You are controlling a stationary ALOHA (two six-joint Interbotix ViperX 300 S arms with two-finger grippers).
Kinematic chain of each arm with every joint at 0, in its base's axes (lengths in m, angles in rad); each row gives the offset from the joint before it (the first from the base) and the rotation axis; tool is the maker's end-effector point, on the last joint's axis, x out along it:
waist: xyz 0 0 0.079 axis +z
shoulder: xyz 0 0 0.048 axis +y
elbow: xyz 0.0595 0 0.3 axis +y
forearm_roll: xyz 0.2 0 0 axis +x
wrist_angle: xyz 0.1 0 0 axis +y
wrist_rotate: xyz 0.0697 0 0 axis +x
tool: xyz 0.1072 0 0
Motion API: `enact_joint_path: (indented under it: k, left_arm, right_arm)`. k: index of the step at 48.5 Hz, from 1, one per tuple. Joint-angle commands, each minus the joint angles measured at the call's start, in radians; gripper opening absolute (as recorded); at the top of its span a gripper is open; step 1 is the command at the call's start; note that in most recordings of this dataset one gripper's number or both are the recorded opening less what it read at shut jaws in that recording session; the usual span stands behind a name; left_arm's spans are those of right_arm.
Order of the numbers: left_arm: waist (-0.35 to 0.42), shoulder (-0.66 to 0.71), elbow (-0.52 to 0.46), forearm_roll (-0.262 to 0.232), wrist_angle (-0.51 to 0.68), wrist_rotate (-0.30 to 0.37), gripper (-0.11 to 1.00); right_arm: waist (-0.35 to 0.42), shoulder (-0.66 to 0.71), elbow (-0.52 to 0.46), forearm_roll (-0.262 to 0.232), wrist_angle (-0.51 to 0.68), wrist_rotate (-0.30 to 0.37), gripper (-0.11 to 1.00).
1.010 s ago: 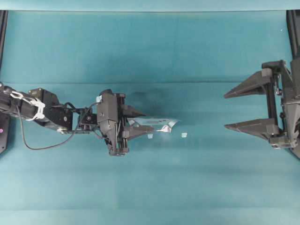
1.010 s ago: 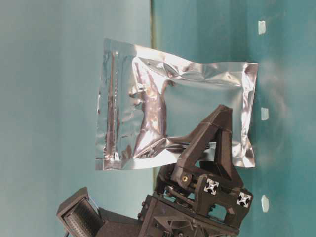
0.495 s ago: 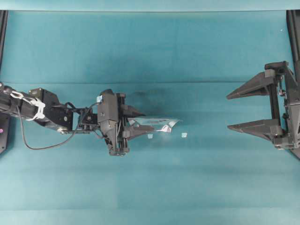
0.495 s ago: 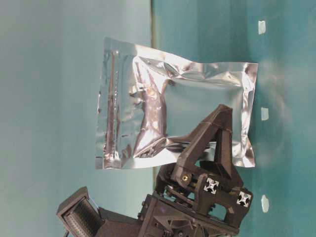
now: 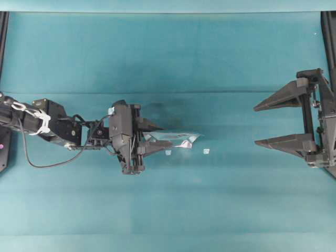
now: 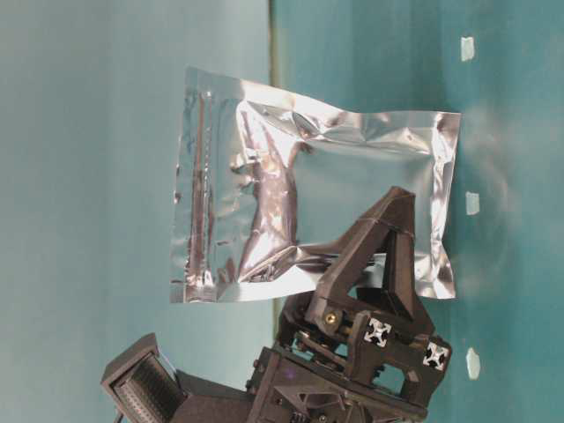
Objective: Hand over the silver zip bag and make it stand upright.
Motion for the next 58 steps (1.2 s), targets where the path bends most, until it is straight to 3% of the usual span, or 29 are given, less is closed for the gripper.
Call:
enact_joint_path:
  k: [1, 58]
  left_arm:
    - [-0.006, -0.003, 0.002, 0.002, 0.003, -0.002, 0.25]
    - [-0.020, -0.002, 0.002, 0.000, 0.003, 0.000, 0.25]
  right_arm:
    - [0.002, 0.003, -0.011, 0.003, -0.009, 0.009, 0.92]
    - [-0.015, 0.003, -0.008, -0.002, -0.003, 0.009, 0.92]
